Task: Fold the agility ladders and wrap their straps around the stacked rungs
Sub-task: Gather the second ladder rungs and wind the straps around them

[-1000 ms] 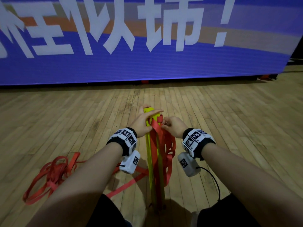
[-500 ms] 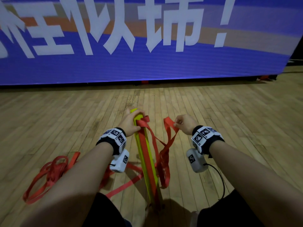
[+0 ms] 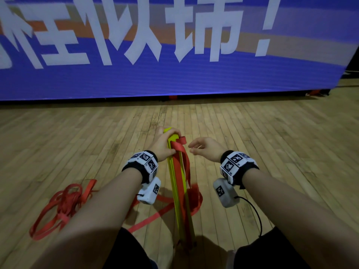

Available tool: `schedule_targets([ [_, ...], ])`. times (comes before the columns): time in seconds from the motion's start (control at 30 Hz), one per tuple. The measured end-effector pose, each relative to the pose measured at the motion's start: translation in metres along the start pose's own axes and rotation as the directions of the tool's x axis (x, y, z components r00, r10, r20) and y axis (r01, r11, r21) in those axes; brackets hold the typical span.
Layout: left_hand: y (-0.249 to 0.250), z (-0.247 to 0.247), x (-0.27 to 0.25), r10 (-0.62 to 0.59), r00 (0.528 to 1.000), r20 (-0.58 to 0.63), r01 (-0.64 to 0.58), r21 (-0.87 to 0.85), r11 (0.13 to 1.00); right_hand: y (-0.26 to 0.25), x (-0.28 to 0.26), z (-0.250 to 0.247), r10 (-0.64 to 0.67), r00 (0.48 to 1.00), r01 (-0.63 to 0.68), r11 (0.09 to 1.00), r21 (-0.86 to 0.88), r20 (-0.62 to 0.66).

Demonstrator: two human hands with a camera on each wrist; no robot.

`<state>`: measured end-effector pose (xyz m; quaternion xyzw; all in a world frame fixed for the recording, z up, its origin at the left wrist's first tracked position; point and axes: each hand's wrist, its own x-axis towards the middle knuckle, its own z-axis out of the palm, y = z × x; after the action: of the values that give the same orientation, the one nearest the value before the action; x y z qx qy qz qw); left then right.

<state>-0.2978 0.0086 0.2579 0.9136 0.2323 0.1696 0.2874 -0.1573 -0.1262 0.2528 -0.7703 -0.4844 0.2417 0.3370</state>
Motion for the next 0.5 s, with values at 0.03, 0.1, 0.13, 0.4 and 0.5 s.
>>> schedule_targets([
  [0.03, 0.001, 0.001, 0.000, 0.008, 1.000, -0.001, -0.008, 0.004, 1.000, -0.002, 0.001, 0.004, -0.024, 0.999, 0.022, 0.999, 0.041, 0.039],
  [0.1, 0.002, 0.003, 0.001, 0.020, 1.000, -0.007, -0.020, 0.014, 1.000, -0.006, 0.003, 0.010, -0.040, 0.995, 0.032, 0.996, 0.085, 0.088],
  [0.13, 0.002, 0.004, 0.002, 0.022, 1.000, -0.011, -0.022, 0.020, 1.000, -0.007, 0.004, 0.012, -0.041, 0.994, 0.030, 0.994, 0.104, 0.105],
  [0.4, -0.002, 0.004, 0.003, 0.023, 1.000, 0.001, -0.023, 0.012, 1.000, -0.002, 0.005, 0.005, -0.075, 0.994, 0.060, 0.983, 0.173, 0.077],
  [0.5, -0.002, 0.002, 0.003, 0.019, 1.000, 0.021, -0.020, 0.022, 1.000, 0.000, 0.005, 0.000, -0.079, 0.996, 0.073, 0.989, 0.129, 0.044],
])
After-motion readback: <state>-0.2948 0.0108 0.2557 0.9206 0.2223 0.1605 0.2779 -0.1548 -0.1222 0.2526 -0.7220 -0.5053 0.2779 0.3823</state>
